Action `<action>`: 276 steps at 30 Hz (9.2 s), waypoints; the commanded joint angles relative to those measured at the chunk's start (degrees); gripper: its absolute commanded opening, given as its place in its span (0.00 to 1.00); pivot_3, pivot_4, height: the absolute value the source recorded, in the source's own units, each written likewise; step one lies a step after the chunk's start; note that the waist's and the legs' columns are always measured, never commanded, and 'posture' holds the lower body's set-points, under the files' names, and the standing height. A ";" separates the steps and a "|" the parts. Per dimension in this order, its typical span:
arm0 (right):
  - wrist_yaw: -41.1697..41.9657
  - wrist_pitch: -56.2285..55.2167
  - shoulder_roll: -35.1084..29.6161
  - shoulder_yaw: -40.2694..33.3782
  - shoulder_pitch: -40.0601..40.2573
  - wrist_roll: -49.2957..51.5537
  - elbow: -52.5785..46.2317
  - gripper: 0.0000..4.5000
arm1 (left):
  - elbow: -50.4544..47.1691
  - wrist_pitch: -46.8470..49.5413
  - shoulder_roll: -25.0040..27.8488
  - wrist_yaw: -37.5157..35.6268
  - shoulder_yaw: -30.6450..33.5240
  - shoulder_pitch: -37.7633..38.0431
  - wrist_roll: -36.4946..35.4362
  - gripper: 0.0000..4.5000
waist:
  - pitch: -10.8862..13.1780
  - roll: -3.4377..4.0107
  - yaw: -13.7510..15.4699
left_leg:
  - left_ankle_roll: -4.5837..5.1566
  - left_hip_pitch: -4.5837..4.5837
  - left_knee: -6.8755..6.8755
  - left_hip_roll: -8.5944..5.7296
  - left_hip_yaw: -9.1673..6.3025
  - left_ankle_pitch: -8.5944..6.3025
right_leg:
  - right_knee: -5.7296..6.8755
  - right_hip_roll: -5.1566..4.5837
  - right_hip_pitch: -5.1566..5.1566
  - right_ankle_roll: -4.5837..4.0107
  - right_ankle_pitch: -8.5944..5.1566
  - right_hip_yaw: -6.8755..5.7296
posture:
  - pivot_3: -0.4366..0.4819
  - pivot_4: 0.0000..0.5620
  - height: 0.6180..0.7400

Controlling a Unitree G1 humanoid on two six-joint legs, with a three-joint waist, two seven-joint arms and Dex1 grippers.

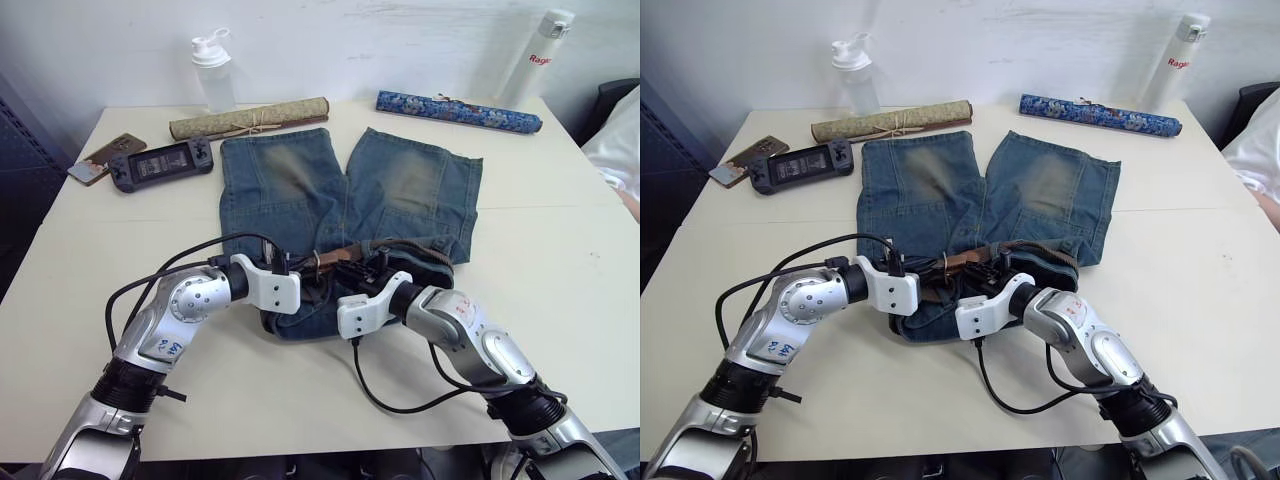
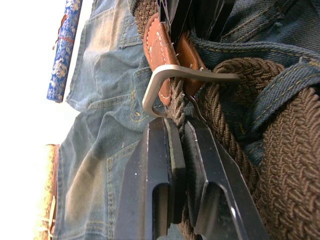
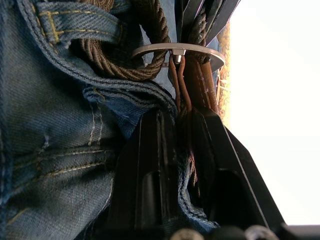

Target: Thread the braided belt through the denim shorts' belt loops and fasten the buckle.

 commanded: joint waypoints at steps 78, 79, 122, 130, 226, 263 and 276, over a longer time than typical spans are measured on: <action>10.72 19.39 -9.71 -10.97 9.62 20.46 -16.27 0.27 | 18.06 -14.63 -12.09 1.27 -10.19 -6.35 -2.47 0.00 | -0.10 -0.10 1.72 | 0.37 0.00 0.46 -0.12 -0.03 -0.37 | -0.20 -0.17 0.30 0.13 0.06 -0.04 | 0.48 0.27 0.82; 10.72 19.34 -9.70 -10.93 9.65 20.47 -16.32 0.16 | 18.09 -14.66 -12.06 1.29 -10.23 -6.37 -2.36 0.00 | -0.10 -0.10 1.71 | 0.37 0.00 0.46 -0.12 -0.03 -0.37 | -0.20 -0.17 0.30 0.13 0.06 -0.04 | 0.48 0.27 0.82; 8.89 16.24 -10.42 -20.47 12.78 29.49 -16.58 0.00 | -5.48 39.05 -2.73 -18.59 10.09 4.07 -52.25 0.02 | -0.02 -0.16 0.76 | 0.25 -0.01 0.42 -0.01 -0.04 -0.38 | -0.45 -0.07 0.27 0.14 0.04 0.07 | 0.48 0.27 0.82; 8.87 13.81 -12.52 -22.31 12.05 31.98 -14.47 0.00 | -3.13 34.81 -5.30 -16.14 4.28 1.74 -44.91 0.02 | -0.02 -0.15 1.15 | 0.25 -0.01 0.41 -0.03 -0.03 -0.38 | -0.48 -0.08 0.26 0.14 0.04 0.14 | 0.48 0.27 0.82; 4.66 22.45 -12.13 -28.29 40.26 33.16 -20.81 0.51 | -21.44 21.22 4.05 -8.28 8.40 17.95 -35.29 0.00 | 0.01 -0.11 0.98 | -0.46 0.89 -0.35 0.59 0.14 -0.77 | -1.08 0.18 0.81 -0.25 -0.17 0.71 | 0.48 0.27 0.82; 6.88 29.43 -7.64 -14.80 29.13 27.81 -26.02 0.03 | -9.11 1.48 9.09 8.85 10.54 26.46 -0.21 0.00 | 0.02 -0.10 0.09 | -0.41 0.79 -0.40 0.71 0.20 -0.84 | -0.94 0.20 0.53 -0.32 -0.20 0.74 | 0.48 0.27 0.82; 6.31 30.00 -6.07 -12.43 27.92 27.64 -24.93 0.03 | -11.78 4.00 6.28 16.70 14.04 31.51 3.37 0.00 | 0.02 -0.10 0.08 | -0.46 0.34 -0.33 0.70 0.23 -0.75 | -0.77 0.18 0.02 -0.33 -0.21 0.74 | 0.48 0.27 0.82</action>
